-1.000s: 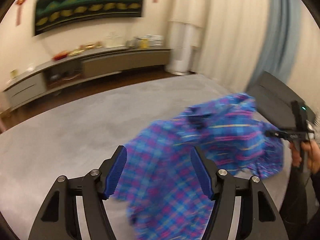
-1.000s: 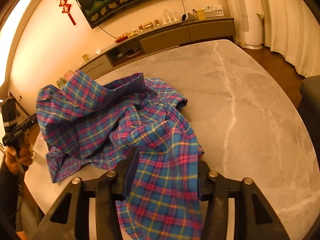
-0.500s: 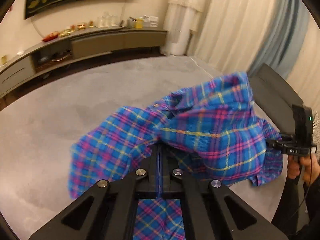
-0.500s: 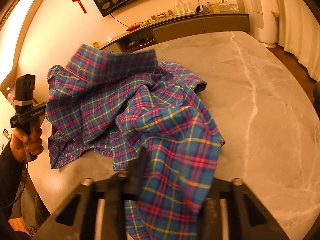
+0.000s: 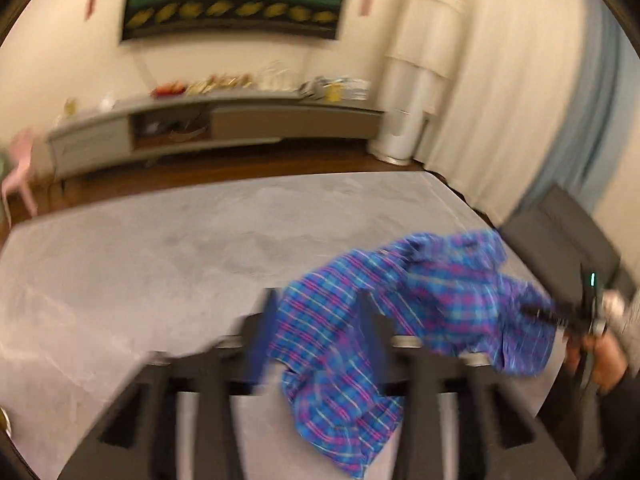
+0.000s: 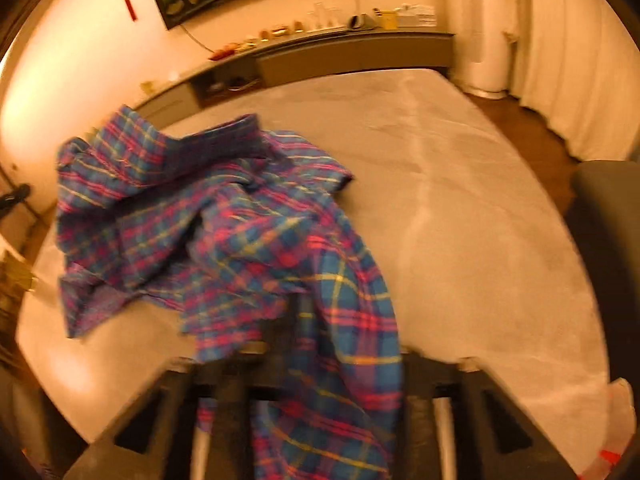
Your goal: Fold clothes
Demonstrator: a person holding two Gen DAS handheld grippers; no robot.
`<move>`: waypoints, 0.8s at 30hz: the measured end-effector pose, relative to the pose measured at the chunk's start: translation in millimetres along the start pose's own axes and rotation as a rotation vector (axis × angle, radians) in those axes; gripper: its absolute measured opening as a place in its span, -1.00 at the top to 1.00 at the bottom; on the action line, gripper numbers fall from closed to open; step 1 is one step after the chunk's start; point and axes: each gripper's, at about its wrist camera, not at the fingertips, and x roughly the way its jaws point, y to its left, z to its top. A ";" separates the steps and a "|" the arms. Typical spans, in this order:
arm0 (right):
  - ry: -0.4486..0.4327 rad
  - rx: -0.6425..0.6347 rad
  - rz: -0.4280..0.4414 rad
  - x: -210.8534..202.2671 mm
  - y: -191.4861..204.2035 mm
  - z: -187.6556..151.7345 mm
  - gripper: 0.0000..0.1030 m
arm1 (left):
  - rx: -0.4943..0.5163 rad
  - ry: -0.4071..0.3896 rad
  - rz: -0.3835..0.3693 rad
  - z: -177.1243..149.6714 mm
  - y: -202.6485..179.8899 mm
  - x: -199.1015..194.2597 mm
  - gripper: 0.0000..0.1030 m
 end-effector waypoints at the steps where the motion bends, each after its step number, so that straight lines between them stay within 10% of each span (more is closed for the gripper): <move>1: -0.014 -0.007 -0.002 -8.7 2.7 1.4 0.10 | 0.037 -0.002 -0.010 -0.9 -12.8 2.5 -0.08; 9: -0.142 -0.156 0.112 -63.1 53.8 51.0 -0.23 | 0.229 0.026 -0.080 18.2 -81.8 65.9 -0.29; 17: -0.198 -0.167 0.248 -2.8 46.3 88.8 -0.27 | 0.296 0.126 -0.215 33.9 -99.6 146.2 -0.25; 19: -0.132 -0.143 0.246 22.4 38.2 91.0 -0.27 | 0.290 0.140 -0.245 32.2 -97.5 149.0 0.93; 24: -0.064 -0.168 0.267 46.8 47.4 105.2 -0.27 | -0.031 0.024 -0.107 66.1 -14.9 115.6 0.96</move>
